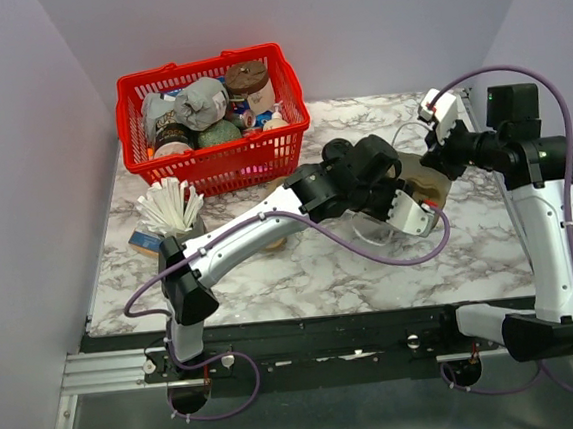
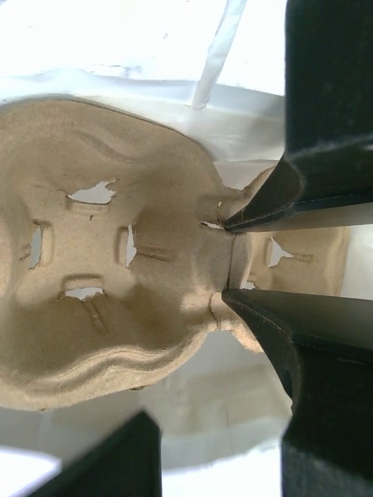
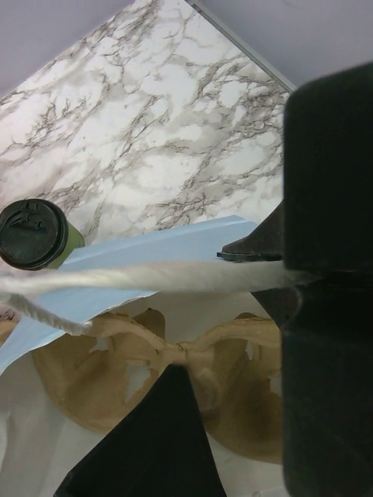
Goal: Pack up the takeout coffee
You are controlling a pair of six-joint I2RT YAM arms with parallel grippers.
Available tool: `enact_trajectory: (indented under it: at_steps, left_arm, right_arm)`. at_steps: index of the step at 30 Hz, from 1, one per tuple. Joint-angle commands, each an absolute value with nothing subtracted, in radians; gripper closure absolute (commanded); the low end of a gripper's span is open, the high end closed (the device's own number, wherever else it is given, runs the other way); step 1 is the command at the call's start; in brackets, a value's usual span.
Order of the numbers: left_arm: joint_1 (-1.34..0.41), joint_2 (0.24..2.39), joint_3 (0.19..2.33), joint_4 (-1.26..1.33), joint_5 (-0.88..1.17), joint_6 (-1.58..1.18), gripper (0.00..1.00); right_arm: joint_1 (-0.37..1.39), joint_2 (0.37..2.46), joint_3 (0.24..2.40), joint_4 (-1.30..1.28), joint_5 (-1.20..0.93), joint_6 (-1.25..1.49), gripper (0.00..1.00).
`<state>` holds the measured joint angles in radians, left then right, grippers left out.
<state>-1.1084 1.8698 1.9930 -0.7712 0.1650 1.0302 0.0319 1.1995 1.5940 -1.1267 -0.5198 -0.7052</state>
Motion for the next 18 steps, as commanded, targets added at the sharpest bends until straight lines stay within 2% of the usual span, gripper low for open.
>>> enact_trajectory:
  at_steps: [1, 18]
  left_arm:
    - [-1.115, 1.896, 2.040, -0.864, 0.097, 1.086, 1.00]
    - [-1.117, 1.914, 2.039, -0.825, 0.008, 1.051, 1.00]
  right_arm:
    - [0.044, 1.209, 1.649, -1.177, -0.514, -0.686, 0.99]
    - [0.063, 1.189, 1.595, -1.206, -0.509, -0.707, 1.00]
